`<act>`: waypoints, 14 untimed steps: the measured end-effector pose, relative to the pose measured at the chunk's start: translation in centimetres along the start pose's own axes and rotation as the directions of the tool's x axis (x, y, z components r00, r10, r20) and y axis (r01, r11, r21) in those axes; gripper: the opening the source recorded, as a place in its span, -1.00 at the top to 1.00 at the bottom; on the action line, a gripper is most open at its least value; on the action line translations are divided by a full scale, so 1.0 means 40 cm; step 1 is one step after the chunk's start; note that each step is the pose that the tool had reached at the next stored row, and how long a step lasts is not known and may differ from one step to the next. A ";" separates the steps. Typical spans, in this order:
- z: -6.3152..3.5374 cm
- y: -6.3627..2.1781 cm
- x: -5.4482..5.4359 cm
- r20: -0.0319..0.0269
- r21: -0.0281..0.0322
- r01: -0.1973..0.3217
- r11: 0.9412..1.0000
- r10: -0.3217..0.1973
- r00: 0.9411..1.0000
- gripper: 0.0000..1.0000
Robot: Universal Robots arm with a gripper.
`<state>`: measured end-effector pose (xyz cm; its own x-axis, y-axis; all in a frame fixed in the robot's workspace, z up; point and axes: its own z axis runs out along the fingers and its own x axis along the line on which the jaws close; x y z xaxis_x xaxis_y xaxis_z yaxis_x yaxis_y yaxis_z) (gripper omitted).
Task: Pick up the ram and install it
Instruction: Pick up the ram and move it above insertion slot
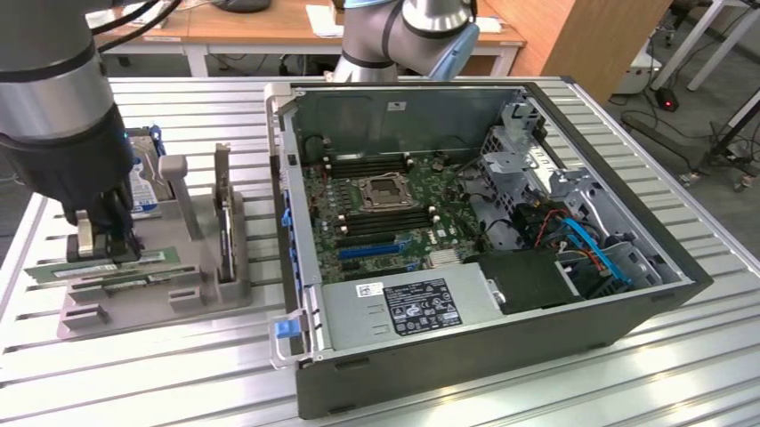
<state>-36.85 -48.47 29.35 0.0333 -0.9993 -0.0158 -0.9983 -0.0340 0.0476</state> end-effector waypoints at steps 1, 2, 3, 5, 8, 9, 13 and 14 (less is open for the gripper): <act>-0.006 0.000 0.000 0.000 0.000 0.000 1.000 0.000 1.000 0.79; -0.012 0.001 0.000 0.000 0.000 0.000 1.000 0.000 1.000 0.79; -0.019 0.001 0.000 0.000 0.000 0.000 1.000 0.000 1.000 0.79; -0.031 0.001 -0.001 0.000 0.000 0.000 1.000 0.000 1.000 0.79; -0.050 0.002 -0.001 0.000 0.000 0.000 1.000 0.000 1.000 0.79; -0.057 0.003 -0.001 0.000 0.000 0.000 1.000 0.000 1.000 0.79; -0.081 0.004 -0.001 0.000 0.000 0.000 1.000 0.000 1.000 0.79; -0.087 0.004 -0.001 0.000 0.000 0.000 1.000 0.000 1.000 0.79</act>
<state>-36.85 -48.46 32.86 0.0333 -0.9993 -0.0159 -0.9983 -0.0340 0.0476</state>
